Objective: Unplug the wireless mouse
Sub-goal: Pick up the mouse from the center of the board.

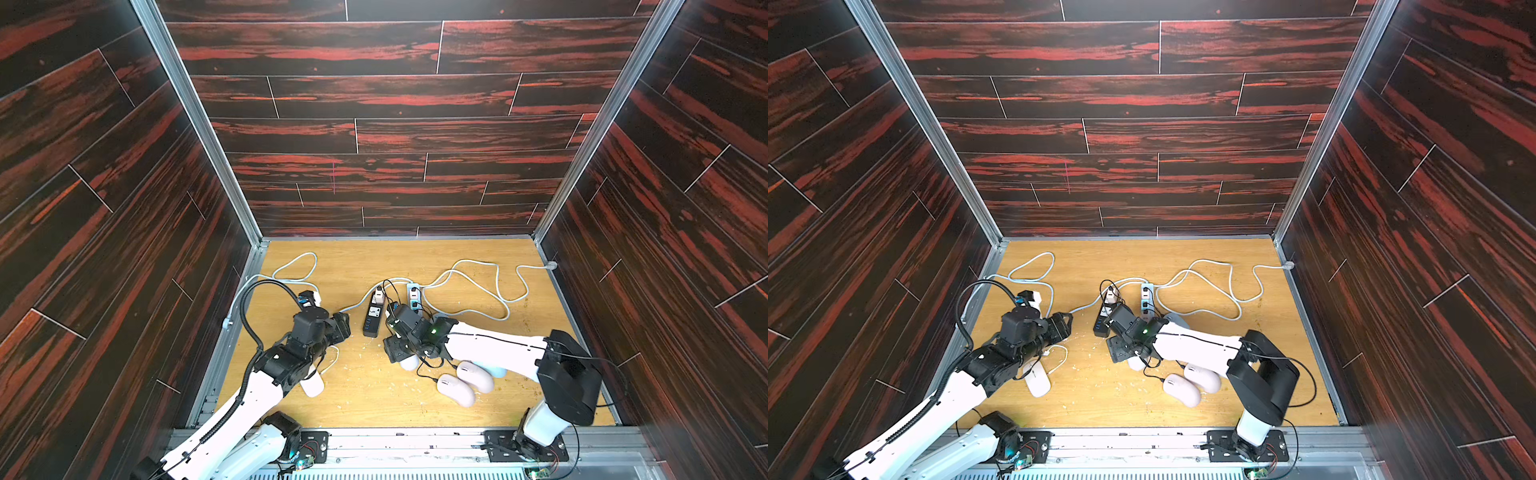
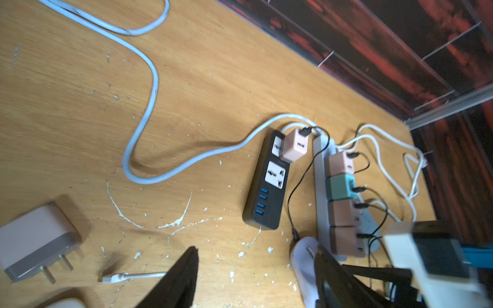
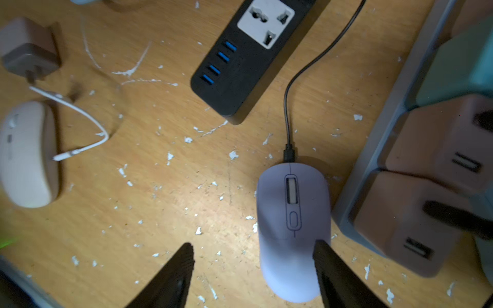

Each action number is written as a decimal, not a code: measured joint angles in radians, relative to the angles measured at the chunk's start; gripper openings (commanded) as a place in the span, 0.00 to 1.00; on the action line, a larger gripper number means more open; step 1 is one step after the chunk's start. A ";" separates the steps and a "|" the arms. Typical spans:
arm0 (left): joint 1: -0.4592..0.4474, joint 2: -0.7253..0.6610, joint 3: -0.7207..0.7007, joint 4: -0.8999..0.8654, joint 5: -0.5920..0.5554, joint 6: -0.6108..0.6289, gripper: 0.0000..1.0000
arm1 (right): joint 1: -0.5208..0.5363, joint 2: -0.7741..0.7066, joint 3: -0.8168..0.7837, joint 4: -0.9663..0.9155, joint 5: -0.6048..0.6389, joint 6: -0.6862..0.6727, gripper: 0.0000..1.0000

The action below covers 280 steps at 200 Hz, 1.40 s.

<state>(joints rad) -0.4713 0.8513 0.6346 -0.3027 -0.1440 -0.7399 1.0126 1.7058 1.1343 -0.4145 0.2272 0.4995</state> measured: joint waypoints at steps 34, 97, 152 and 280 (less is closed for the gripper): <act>0.006 -0.034 -0.006 -0.029 -0.010 -0.002 0.83 | -0.017 0.040 0.013 -0.028 -0.002 0.023 0.77; 0.006 -0.044 -0.018 -0.064 -0.022 -0.002 0.83 | -0.043 0.089 0.017 -0.058 -0.017 0.042 0.77; 0.006 -0.095 -0.043 -0.077 -0.052 -0.002 0.84 | -0.042 0.154 0.028 -0.067 -0.034 0.038 0.75; 0.006 -0.153 -0.097 -0.062 -0.089 0.027 0.92 | -0.035 0.180 0.056 -0.105 -0.031 -0.023 0.71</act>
<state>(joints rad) -0.4648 0.6979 0.5377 -0.3645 -0.2325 -0.7132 0.9771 1.8862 1.1900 -0.5198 0.1967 0.4767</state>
